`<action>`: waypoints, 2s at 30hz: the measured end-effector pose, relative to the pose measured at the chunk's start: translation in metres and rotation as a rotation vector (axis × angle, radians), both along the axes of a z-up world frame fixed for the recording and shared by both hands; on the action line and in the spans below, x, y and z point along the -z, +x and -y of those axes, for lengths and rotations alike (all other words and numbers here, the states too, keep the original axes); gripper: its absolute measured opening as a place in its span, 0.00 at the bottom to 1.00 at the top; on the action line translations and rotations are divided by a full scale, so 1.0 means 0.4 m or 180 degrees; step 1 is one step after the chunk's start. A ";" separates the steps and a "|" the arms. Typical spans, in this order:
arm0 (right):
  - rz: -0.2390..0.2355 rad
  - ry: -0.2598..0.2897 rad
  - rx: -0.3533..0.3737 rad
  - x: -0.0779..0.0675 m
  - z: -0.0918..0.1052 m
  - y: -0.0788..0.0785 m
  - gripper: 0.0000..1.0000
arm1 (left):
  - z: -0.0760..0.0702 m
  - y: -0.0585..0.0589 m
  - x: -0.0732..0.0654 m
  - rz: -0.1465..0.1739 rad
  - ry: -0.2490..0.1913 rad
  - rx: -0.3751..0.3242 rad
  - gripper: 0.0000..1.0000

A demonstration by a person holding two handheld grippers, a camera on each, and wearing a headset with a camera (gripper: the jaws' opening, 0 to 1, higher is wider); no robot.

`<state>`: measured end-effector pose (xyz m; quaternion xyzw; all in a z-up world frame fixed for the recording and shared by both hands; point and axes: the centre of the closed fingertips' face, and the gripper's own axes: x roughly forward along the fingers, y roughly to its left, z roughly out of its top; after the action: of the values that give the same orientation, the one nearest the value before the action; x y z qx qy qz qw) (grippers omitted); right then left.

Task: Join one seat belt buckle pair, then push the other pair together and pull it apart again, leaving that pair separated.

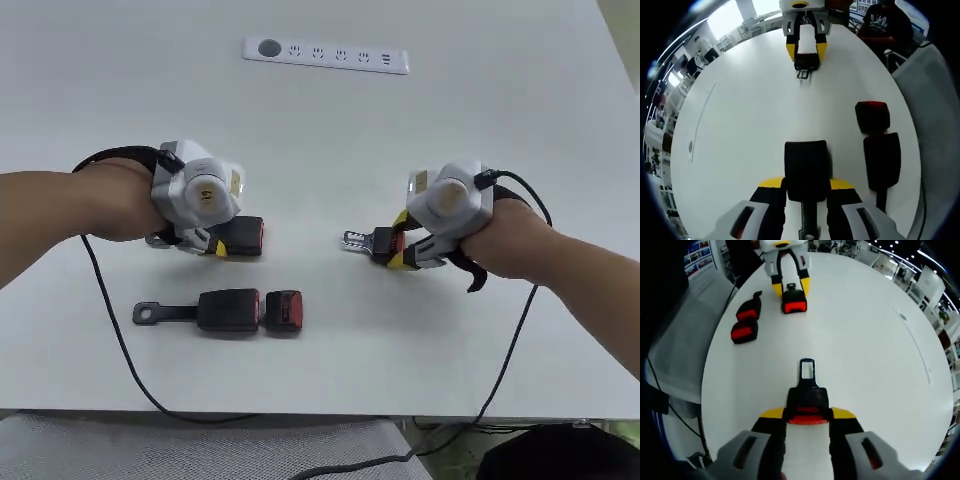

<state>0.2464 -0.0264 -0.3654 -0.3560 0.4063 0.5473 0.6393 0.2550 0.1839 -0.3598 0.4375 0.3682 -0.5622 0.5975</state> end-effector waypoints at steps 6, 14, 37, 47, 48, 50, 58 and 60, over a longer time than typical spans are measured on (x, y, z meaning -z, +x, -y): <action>-0.0061 0.0065 0.0023 -0.006 -0.005 -0.006 0.33 | -0.003 0.001 0.008 -0.0043 -0.0031 -0.0022 0.32; -0.0039 0.0031 0.0039 -0.015 -0.025 -0.009 0.33 | 0.000 -0.001 0.012 -0.0102 0.0004 -0.0035 0.32; 0.0052 0.0134 -0.0308 0.001 -0.231 0.002 0.33 | 0.001 -0.003 0.017 -0.0124 -0.0014 -0.0001 0.32; 0.0046 0.0131 -0.0297 0.005 -0.283 0.008 0.33 | 0.002 -0.007 0.014 -0.0116 -0.0021 -0.0006 0.32; 0.0062 0.0133 -0.0291 0.004 -0.287 0.010 0.33 | 0.003 -0.008 0.013 -0.0121 -0.0033 -0.0022 0.32; 0.0081 0.0135 -0.0308 0.002 -0.291 0.010 0.33 | 0.003 -0.007 0.013 -0.0126 -0.0050 -0.0037 0.32; 0.0124 0.0148 -0.0355 -0.002 -0.305 0.008 0.33 | 0.001 -0.004 0.020 -0.0096 -0.0009 0.0023 0.32; 0.0117 0.0167 -0.0353 -0.001 -0.313 0.009 0.33 | 0.002 -0.004 0.019 -0.0094 -0.0009 0.0040 0.32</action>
<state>0.2500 0.0989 -0.3650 -0.3711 0.3596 0.5857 0.6244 0.2532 0.1832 -0.3675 0.4306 0.3735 -0.5727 0.5891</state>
